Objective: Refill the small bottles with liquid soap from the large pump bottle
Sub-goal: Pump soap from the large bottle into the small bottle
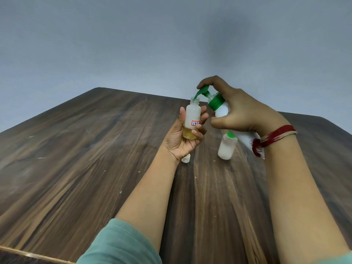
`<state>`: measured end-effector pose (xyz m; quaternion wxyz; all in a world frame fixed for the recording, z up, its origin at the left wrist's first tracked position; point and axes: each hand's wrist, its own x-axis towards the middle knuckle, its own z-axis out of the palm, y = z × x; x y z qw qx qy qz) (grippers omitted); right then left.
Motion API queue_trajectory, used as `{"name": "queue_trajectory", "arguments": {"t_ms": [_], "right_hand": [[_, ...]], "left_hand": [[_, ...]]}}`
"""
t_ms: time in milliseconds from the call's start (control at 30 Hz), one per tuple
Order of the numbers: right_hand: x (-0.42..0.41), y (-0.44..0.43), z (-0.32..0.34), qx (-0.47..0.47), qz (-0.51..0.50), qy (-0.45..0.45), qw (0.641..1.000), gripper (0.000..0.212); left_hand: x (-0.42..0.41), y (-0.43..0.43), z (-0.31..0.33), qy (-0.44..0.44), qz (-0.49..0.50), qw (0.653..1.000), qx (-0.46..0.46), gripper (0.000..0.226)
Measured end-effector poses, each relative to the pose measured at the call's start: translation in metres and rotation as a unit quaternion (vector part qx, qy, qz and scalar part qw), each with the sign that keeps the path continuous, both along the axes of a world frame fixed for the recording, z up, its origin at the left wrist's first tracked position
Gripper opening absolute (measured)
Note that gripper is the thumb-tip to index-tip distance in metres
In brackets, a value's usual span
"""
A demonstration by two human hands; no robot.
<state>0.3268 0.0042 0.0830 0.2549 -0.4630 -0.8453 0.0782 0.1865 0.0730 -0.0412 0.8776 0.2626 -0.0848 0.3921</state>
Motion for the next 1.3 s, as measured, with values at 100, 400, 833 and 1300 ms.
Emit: {"name": "queue_trajectory", "arguments": {"t_ms": [100,400,833,1300], "right_hand": [[0.0004,0.0009,-0.0002,-0.001,-0.007,0.015,1.000,0.058],[-0.0019,0.0020,-0.0020,0.012,-0.013,0.011,1.000,0.064],[-0.0021,0.0003,-0.0011,-0.009,-0.008,0.021,1.000,0.059],[-0.0030,0.0014,0.0000,0.009,-0.008,0.002,1.000,0.074]], "left_hand": [[0.0004,-0.0014,0.0000,0.019,0.018,1.000,0.002,0.057],[0.0005,-0.0001,0.0005,-0.005,0.001,1.000,-0.005,0.054],[0.0008,-0.0004,-0.0017,0.008,0.007,1.000,-0.009,0.054],[-0.0003,0.0026,-0.0014,-0.036,-0.039,0.999,-0.007,0.051]]}}
